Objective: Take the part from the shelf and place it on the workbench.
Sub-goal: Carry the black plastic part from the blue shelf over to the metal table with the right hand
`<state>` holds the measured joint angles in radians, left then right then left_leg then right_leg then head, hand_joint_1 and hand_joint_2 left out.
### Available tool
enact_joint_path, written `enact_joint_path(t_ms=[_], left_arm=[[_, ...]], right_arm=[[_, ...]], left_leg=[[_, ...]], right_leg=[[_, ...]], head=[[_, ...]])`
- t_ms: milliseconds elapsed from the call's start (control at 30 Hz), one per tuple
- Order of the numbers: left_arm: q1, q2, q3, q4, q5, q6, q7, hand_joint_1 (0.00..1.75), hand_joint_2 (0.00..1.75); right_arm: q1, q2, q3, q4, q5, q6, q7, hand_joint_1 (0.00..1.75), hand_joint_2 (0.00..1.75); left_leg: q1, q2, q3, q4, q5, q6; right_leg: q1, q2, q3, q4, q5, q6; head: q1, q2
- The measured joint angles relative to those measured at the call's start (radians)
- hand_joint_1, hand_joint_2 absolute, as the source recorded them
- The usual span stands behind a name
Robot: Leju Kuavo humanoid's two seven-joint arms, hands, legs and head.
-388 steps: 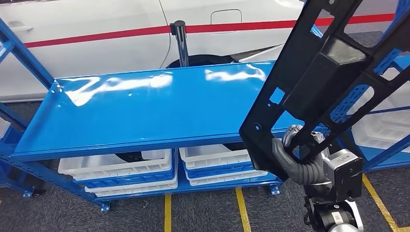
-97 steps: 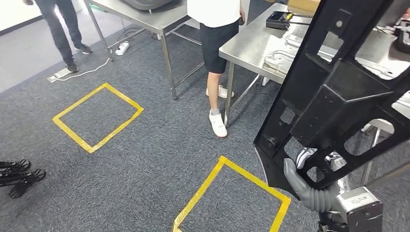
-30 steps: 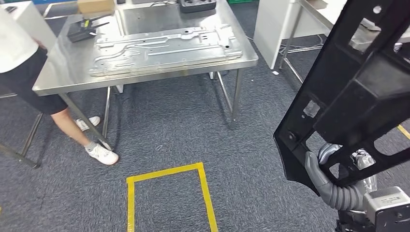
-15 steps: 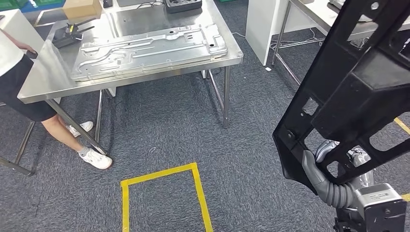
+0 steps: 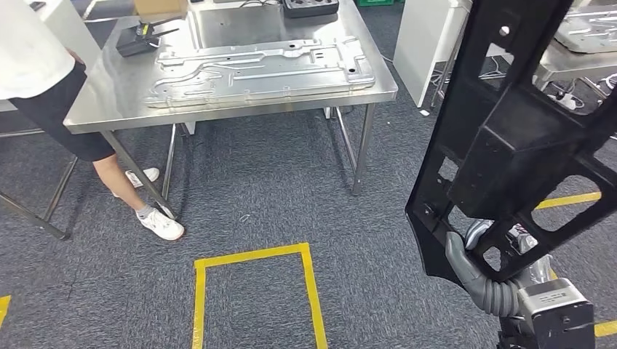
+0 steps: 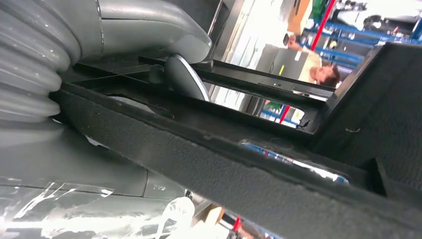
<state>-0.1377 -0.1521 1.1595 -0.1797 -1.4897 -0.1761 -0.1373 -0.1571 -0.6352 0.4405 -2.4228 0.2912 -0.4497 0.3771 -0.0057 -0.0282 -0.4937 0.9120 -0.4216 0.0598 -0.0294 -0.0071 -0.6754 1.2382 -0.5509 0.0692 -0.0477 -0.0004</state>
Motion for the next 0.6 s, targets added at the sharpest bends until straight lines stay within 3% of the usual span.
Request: enact_joint_path(t_ms=[33, 100, 167, 233, 300, 333, 400, 467, 500, 533, 600], left_arm=[[-0.001, 0.000, 0.001, 0.000, 0.000, 0.000, 0.005, 0.00, 1.75], [-0.006, 0.000, 0.003, 0.000, 0.000, -0.001, 0.016, 0.00, 1.75], [-0.011, 0.000, 0.004, 0.000, -0.001, -0.001, 0.024, 0.00, 1.75], [-0.013, 0.000, 0.005, 0.000, -0.001, -0.001, 0.029, 0.00, 1.75], [-0.013, 0.000, 0.005, 0.000, 0.001, -0.001, 0.032, 0.00, 1.75], [-0.014, 0.000, 0.006, 0.000, 0.003, -0.003, 0.032, 0.00, 1.75], [-0.019, 0.000, 0.008, 0.000, 0.009, -0.012, 0.028, 0.00, 1.75], [-0.025, 0.000, 0.014, 0.000, 0.012, -0.026, 0.020, 0.00, 1.75], [-0.026, 0.000, 0.017, 0.000, 0.012, -0.029, 0.017, 0.00, 1.75], [-0.025, 0.000, 0.019, 0.000, 0.011, -0.031, 0.014, 0.00, 1.75], [-0.018, 0.001, 0.022, 0.000, 0.009, -0.031, 0.008, 0.00, 1.75]], right_arm=[[-0.001, 0.000, 0.002, 0.001, 0.000, 0.001, 0.000, 1.75, 1.75], [-0.001, 0.000, 0.004, 0.001, 0.002, 0.001, 0.002, 1.75, 1.75], [0.000, -0.001, 0.006, 0.001, 0.005, -0.003, 0.003, 1.75, 1.75], [0.001, -0.001, 0.008, 0.001, 0.008, -0.008, 0.001, 1.75, 1.75], [0.000, -0.001, 0.009, 0.001, 0.011, -0.010, 0.000, 1.75, 1.75], [0.001, -0.001, 0.009, 0.000, 0.011, -0.010, -0.001, 1.75, 1.75], [0.002, -0.001, 0.010, 0.000, 0.011, -0.010, 0.000, 1.75, 1.75], [0.000, -0.001, 0.010, 0.000, 0.011, -0.006, 0.000, 1.75, 1.75], [-0.002, -0.001, 0.011, 0.000, 0.011, -0.004, 0.000, 1.75, 1.75], [-0.004, -0.001, 0.012, 0.000, 0.010, -0.002, 0.000, 1.75, 1.75], [-0.009, 0.000, 0.014, 0.000, 0.008, -0.001, 0.000, 1.75, 1.75]], left_leg=[[0.002, -0.010, 0.000, 0.004, -0.002, -0.003], [0.004, -0.028, -0.007, 0.023, -0.011, -0.015], [0.003, -0.041, -0.022, 0.040, -0.018, -0.027], [0.005, -0.051, -0.031, 0.044, -0.019, -0.034], [0.007, -0.035, -0.043, 0.069, -0.034, -0.040], [0.008, -0.019, -0.060, 0.109, -0.057, -0.045], [0.008, 0.010, -0.120, 0.244, -0.119, -0.052], [0.008, 0.016, -0.165, 0.344, -0.149, -0.052], [0.008, 0.017, -0.164, 0.341, -0.138, -0.050], [0.007, 0.017, -0.143, 0.296, -0.110, -0.045], [0.001, 0.018, -0.076, 0.149, -0.047, -0.026]], right_leg=[[-0.004, 0.004, 0.026, -0.048, 0.031, 0.004], [-0.013, 0.040, 0.094, -0.182, 0.084, 0.011], [-0.017, 0.070, 0.121, -0.243, 0.094, 0.003], [-0.015, 0.063, 0.118, -0.243, 0.090, -0.014], [-0.014, 0.050, 0.118, -0.244, 0.092, -0.025], [-0.014, 0.044, 0.118, -0.245, 0.093, -0.030], [-0.012, 0.034, 0.117, -0.245, 0.093, -0.035], [-0.010, 0.027, 0.117, -0.245, 0.092, -0.036], [-0.010, 0.024, 0.117, -0.245, 0.092, -0.036], [-0.009, 0.023, 0.118, -0.245, 0.091, -0.036], [-0.007, 0.022, 0.121, -0.246, 0.089, -0.034]], head=[[0.000, 0.000], [0.000, 0.000], [0.000, 0.000], [-0.001, 0.000], [-0.001, 0.000], [-0.002, 0.000], [-0.003, 0.000], [-0.003, 0.000], [-0.003, 0.000], [-0.003, 0.000], [-0.003, 0.000]])
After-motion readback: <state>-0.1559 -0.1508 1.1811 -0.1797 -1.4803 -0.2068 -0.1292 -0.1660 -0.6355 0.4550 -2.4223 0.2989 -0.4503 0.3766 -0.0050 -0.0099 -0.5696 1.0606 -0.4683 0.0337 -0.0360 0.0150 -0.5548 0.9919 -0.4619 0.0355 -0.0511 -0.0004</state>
